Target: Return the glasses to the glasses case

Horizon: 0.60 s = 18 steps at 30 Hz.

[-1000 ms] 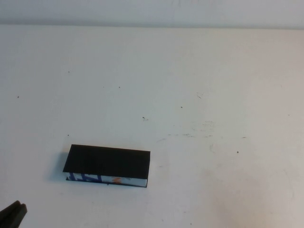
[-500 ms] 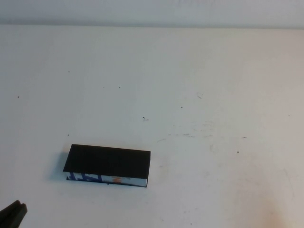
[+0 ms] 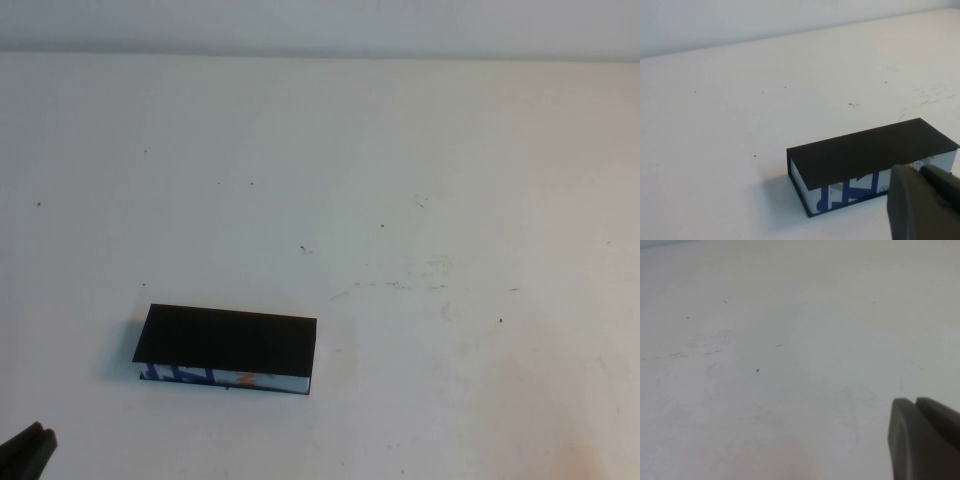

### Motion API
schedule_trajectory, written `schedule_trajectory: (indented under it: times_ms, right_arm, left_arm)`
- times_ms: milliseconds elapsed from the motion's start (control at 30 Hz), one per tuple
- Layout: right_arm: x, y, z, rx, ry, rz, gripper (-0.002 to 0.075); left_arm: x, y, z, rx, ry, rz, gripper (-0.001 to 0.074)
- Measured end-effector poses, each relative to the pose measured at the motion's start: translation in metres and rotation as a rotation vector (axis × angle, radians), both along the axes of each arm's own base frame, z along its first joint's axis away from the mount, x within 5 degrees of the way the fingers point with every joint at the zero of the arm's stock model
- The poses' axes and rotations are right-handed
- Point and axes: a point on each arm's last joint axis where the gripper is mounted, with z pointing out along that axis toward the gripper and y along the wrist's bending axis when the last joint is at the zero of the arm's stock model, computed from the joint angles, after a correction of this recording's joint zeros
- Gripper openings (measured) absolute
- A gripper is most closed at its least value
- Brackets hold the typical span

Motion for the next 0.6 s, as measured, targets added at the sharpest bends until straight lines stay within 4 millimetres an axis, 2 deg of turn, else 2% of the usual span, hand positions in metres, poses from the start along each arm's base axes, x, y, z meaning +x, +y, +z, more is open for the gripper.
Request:
schedule_trajectory:
  times_ms: [400,600]
  right_arm:
    - [0.0,0.0,0.0,0.0,0.0,0.0,-0.0011]
    - [0.0,0.0001,0.0,0.002,0.0,0.0,-0.0011]
  left_arm:
    - [0.0004,0.0005,0.0007,0.003,-0.011,0.006,-0.0004]
    - [0.0049,0.0094,0.008,0.055,-0.123,0.116,-0.0004]
